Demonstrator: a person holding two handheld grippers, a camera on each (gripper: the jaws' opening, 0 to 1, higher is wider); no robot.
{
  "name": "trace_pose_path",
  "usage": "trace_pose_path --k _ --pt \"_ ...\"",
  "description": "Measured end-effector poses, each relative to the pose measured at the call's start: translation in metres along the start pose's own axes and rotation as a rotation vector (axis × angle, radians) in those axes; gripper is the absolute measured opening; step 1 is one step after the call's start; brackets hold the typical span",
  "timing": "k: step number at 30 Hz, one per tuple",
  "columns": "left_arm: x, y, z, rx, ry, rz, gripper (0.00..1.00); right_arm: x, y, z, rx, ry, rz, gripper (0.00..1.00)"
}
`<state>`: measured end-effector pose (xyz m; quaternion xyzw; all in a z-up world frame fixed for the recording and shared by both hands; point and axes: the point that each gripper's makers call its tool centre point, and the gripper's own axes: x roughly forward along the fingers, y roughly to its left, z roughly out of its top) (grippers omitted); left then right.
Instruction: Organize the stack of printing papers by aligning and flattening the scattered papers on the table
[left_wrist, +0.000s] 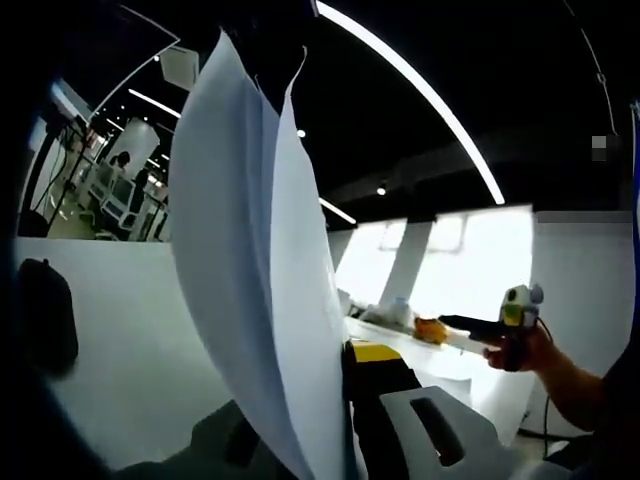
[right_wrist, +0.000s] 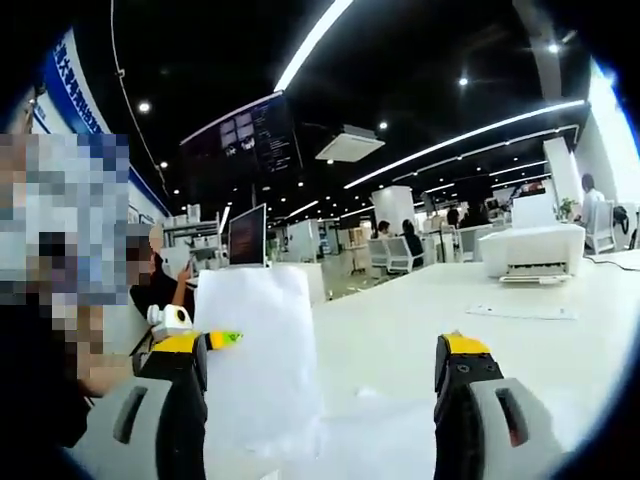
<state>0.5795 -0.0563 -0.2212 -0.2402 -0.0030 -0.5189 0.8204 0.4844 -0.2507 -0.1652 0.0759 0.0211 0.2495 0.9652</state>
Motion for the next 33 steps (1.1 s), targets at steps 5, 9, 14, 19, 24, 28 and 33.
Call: trace_pose_path --k 5,9,14,19,24,28,33 --pt "0.0 0.0 0.0 -0.001 0.0 0.0 0.07 -0.004 -0.003 -0.001 0.002 0.002 -0.01 0.9" --pt "0.0 0.0 0.0 0.001 0.0 0.001 0.07 -0.006 -0.006 -0.004 0.005 0.005 -0.013 0.9" --pt "0.0 0.0 0.0 0.001 0.0 0.001 0.07 -0.009 -0.008 -0.009 0.008 0.012 -0.022 0.9" --pt "0.0 0.0 0.0 0.004 0.001 0.002 0.07 -0.014 -0.011 -0.014 -0.001 0.028 -0.038 0.9" --pt "0.0 0.0 -0.001 0.005 0.003 0.001 0.07 -0.019 -0.011 -0.015 0.002 0.031 -0.044 0.9" --pt "0.0 0.0 0.0 0.005 0.001 0.002 0.07 -0.023 -0.009 -0.016 -0.007 0.037 -0.054 0.9" --pt "0.0 0.001 -0.001 0.005 0.003 0.003 0.07 -0.027 -0.009 -0.016 -0.005 0.031 -0.065 0.9"
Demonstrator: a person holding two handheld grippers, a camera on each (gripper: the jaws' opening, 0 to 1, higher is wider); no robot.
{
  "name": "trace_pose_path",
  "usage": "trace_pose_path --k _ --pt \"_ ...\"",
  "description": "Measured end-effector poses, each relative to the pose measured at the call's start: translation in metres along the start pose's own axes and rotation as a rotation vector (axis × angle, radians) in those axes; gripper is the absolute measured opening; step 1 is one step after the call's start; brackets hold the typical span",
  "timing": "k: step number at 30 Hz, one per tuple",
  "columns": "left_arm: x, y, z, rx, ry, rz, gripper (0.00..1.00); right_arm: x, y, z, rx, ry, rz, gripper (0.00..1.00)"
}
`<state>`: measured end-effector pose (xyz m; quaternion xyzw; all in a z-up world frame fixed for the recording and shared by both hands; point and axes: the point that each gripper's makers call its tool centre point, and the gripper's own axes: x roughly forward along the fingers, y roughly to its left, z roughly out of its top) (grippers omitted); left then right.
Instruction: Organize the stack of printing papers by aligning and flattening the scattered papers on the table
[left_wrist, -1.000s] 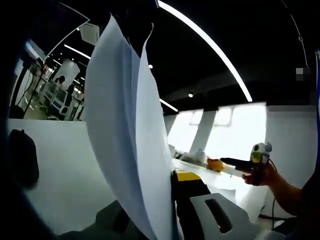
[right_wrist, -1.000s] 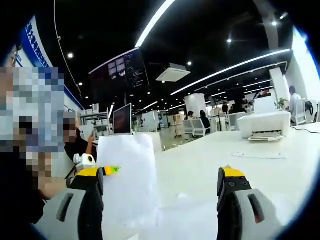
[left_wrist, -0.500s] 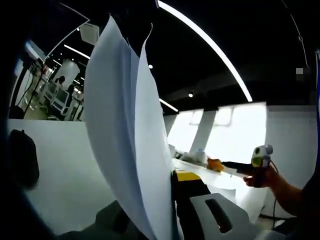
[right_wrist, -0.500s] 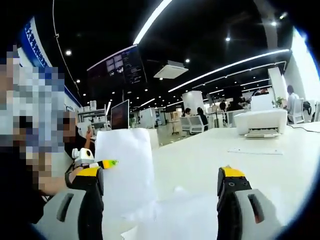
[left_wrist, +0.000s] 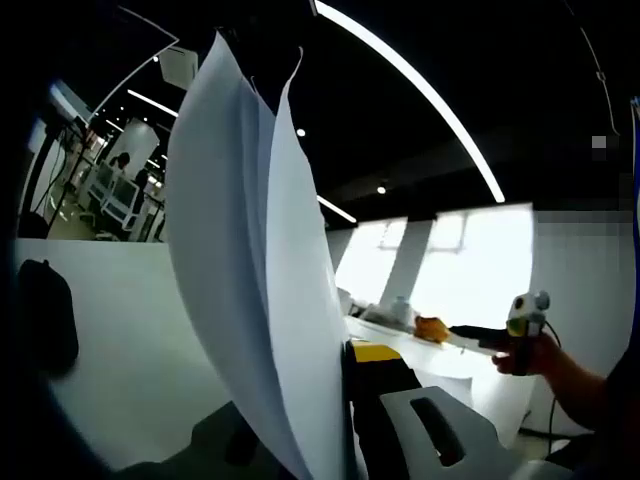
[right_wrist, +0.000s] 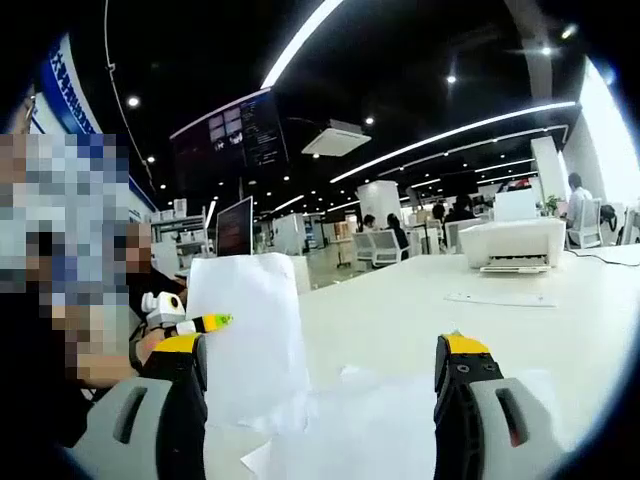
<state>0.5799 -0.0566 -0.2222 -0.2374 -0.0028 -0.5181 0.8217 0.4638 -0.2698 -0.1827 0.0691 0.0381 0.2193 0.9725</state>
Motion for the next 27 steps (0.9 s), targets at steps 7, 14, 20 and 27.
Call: trace_pose_path --k 7,14,20,27 --pt "0.0 0.0 0.0 -0.001 -0.001 0.002 0.07 -0.002 0.0 0.001 -0.003 0.003 -0.006 0.9" --pt "0.0 0.0 0.0 0.007 -0.001 0.001 0.07 -0.005 -0.001 0.003 -0.006 0.0 -0.019 0.9" --pt "-0.001 0.0 0.001 0.003 -0.005 -0.001 0.08 -0.008 0.0 -0.002 -0.011 0.017 -0.024 0.89" --pt "-0.001 0.0 0.001 0.0 -0.008 -0.004 0.08 -0.007 -0.001 -0.01 -0.014 0.041 -0.028 0.89"
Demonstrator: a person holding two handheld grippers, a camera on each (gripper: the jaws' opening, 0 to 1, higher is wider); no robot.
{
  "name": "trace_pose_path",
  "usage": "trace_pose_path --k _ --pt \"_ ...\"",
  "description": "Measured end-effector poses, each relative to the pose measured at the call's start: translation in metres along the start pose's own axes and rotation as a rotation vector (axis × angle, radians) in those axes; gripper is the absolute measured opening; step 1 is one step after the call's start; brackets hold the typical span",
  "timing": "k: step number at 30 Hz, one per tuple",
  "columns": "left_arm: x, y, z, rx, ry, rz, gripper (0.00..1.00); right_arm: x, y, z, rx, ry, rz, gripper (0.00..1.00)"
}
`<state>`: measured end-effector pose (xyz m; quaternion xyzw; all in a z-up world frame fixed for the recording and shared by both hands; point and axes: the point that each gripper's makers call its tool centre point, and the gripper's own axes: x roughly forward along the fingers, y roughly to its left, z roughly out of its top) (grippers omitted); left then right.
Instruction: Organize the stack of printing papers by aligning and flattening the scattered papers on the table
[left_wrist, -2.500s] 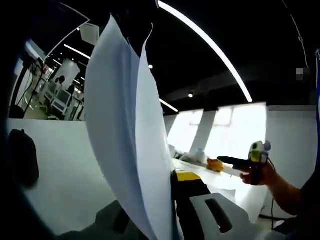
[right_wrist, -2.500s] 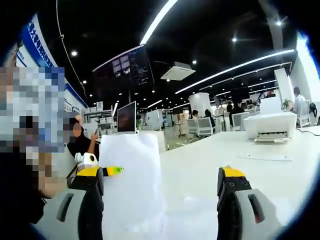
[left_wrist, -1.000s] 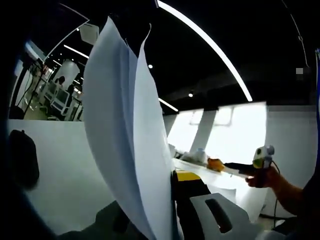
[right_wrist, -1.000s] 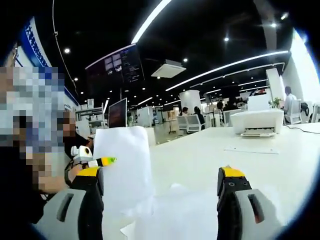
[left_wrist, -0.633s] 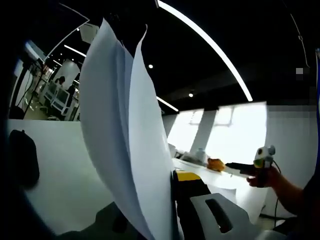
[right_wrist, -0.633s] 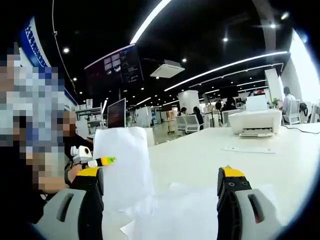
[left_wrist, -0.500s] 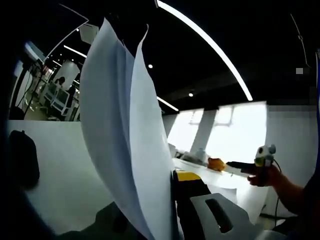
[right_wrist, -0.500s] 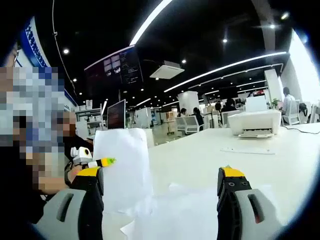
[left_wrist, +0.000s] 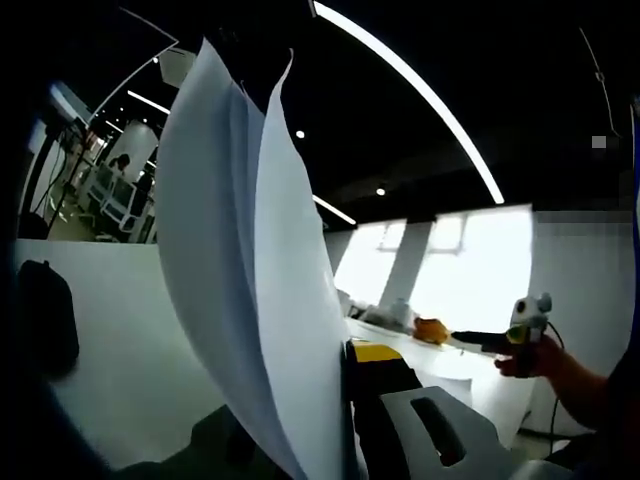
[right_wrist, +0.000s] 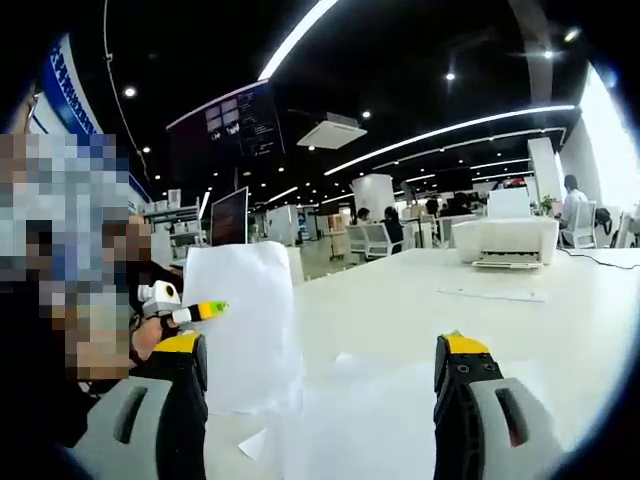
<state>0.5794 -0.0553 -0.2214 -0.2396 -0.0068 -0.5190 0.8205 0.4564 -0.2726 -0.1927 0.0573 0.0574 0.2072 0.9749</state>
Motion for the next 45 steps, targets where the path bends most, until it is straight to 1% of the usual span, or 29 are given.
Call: trace_pose_path --k 5,8,12,13,16,21,22,24,27,34,38,45 --pt "0.0 0.0 0.001 0.0 -0.007 -0.001 0.08 0.0 -0.001 0.002 0.008 0.005 -0.006 0.89" --pt "0.0 -0.001 0.001 0.01 -0.006 -0.001 0.08 -0.004 -0.002 0.005 -0.003 0.0 -0.018 0.9" --pt "0.0 -0.001 -0.001 0.016 0.003 -0.001 0.07 -0.007 -0.006 0.0 -0.031 0.006 -0.046 0.9" --pt "0.0 -0.001 0.0 0.012 0.0 0.001 0.08 -0.01 -0.011 -0.005 -0.044 0.021 -0.078 0.9" --pt "0.0 0.0 0.0 0.013 -0.001 0.002 0.08 -0.013 -0.015 -0.015 -0.06 0.052 -0.101 0.9" --pt "0.0 0.0 0.0 0.015 0.001 0.002 0.08 -0.02 -0.019 -0.027 -0.058 0.068 -0.129 0.9" --pt "0.0 0.0 0.0 0.014 0.0 0.002 0.08 -0.021 -0.021 -0.032 -0.076 0.085 -0.134 0.9" --pt "0.0 -0.001 0.0 0.015 0.0 0.002 0.08 -0.022 -0.024 -0.042 -0.081 0.115 -0.136 0.9" --pt "0.0 -0.001 0.0 0.015 -0.001 0.0 0.08 -0.024 -0.026 -0.048 -0.073 0.133 -0.141 0.9" --pt "0.0 -0.001 0.0 0.015 -0.002 0.0 0.08 -0.029 -0.027 -0.051 -0.067 0.129 -0.166 0.9" --pt "0.0 -0.002 0.0 0.016 -0.004 -0.002 0.08 -0.033 -0.028 -0.053 -0.064 0.135 -0.163 0.9" --pt "0.0 -0.001 -0.001 0.007 0.001 -0.004 0.08 -0.043 -0.034 -0.049 -0.065 0.132 -0.186 0.9"
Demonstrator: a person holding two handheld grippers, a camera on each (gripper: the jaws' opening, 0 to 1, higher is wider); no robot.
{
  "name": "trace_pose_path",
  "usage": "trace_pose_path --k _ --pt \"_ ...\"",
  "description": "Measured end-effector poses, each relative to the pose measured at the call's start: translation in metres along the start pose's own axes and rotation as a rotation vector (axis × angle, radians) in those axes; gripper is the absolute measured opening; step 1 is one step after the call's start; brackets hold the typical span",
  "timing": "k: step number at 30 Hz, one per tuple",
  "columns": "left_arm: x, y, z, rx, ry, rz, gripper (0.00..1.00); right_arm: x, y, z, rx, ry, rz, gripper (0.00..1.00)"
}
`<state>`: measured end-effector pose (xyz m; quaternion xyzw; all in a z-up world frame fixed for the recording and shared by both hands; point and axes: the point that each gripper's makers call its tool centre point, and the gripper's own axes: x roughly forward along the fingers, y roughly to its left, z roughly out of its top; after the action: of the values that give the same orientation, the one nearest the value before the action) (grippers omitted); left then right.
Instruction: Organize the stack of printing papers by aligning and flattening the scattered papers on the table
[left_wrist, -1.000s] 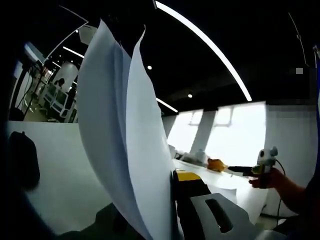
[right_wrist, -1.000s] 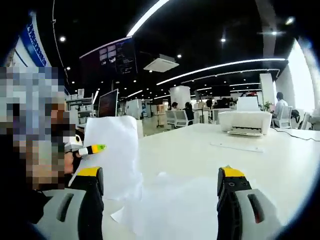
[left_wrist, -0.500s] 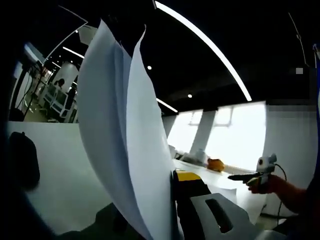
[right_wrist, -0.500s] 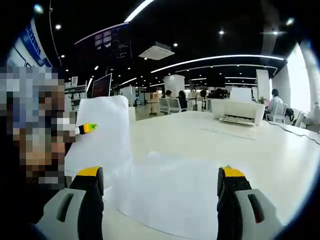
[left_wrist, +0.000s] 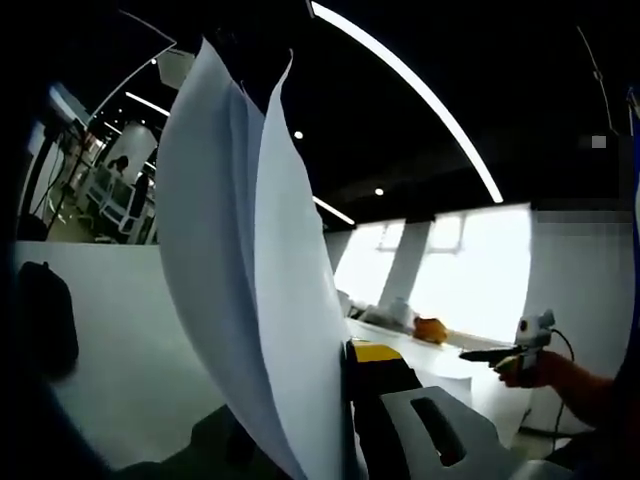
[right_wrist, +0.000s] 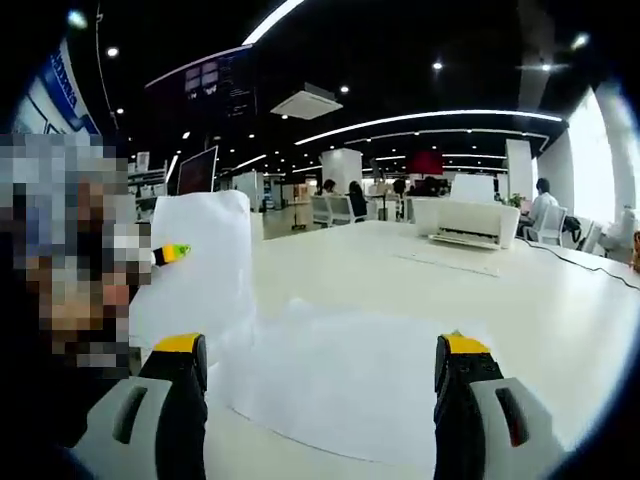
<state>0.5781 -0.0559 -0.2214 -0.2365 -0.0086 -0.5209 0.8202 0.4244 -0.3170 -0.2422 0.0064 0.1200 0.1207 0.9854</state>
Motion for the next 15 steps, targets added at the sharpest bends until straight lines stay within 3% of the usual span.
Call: trace_pose_path --k 15 --pt "-0.001 -0.003 0.001 -0.034 -0.01 -0.016 0.08 -0.026 -0.036 -0.009 -0.006 0.025 -0.127 0.9"
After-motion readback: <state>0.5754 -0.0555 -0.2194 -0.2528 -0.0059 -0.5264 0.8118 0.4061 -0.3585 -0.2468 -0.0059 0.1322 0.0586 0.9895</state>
